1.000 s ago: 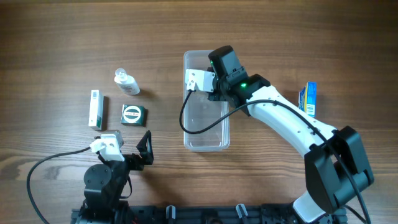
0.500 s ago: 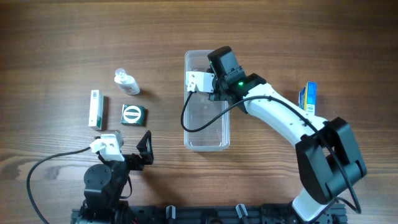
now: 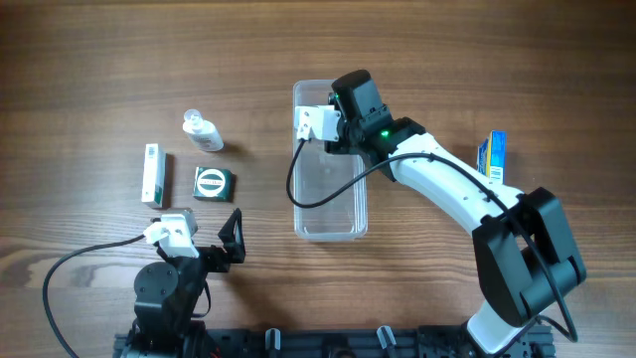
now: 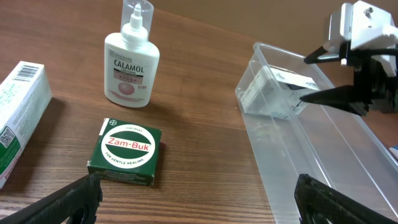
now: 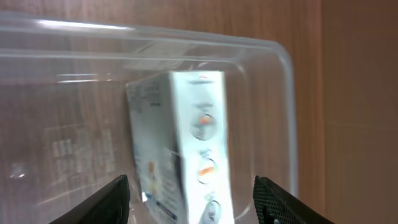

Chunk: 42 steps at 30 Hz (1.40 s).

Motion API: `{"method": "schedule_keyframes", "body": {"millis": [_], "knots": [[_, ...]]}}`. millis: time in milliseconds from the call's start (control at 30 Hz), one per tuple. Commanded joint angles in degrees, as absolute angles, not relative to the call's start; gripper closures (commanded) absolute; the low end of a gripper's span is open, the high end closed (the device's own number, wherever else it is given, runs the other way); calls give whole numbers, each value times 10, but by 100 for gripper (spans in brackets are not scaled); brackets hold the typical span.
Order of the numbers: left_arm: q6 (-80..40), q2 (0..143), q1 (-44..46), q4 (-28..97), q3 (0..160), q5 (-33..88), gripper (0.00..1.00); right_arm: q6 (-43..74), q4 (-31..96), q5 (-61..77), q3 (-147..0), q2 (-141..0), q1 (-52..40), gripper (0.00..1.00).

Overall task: Pack container
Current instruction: 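Carry the box over the container and release it inside, then move the right gripper back and grasp the blue-and-yellow box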

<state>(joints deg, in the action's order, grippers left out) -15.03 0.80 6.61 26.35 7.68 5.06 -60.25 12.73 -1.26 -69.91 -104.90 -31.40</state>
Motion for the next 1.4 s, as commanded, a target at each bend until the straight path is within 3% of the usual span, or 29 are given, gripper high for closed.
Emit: {"method": "schedule_keyframes", "body": {"millis": [0, 133, 200, 300, 367, 500, 633, 700, 800, 900, 1033, 1200, 1267, 1367], "knots": [[-137, 4, 63, 261, 76, 53, 0, -560, 113, -29, -705, -1055, -310, 36], [-137, 4, 63, 262, 76, 53, 0, -498, 88, -81, -705, -1044, -311, 36], [-137, 4, 63, 261, 76, 53, 0, -390, 75, -129, -705, -1010, -310, 34], [-137, 4, 63, 261, 76, 53, 0, -170, 92, -146, -706, -919, -308, 18], [-137, 4, 63, 261, 76, 53, 0, -44, 134, -146, -706, -843, -305, 12], [-137, 4, 63, 262, 76, 53, 0, 124, 309, -146, -706, -710, -243, 11], [-137, 4, 63, 261, 76, 53, 0, 128, 467, -143, -705, -690, -104, 11], [-137, 4, 63, 262, 76, 53, 0, 95, 503, -132, -696, -703, -37, 14], [-137, 4, 63, 262, 76, 53, 0, 90, 515, -63, -670, -741, 50, 9], [-137, 4, 63, 261, 76, 53, 0, 89, 514, -6, -660, -822, 107, 15], [-137, 4, 63, 261, 76, 53, 0, 87, 490, 29, -660, -908, 107, 28], [-137, 4, 63, 261, 76, 53, 0, 91, 485, 14, -660, -989, 105, 29], [-137, 4, 63, 262, 76, 53, 0, 118, 486, -19, -660, -1008, 105, 38], [-137, 4, 63, 262, 76, 53, 0, 121, 481, -14, -661, -1003, 105, 66]]}}
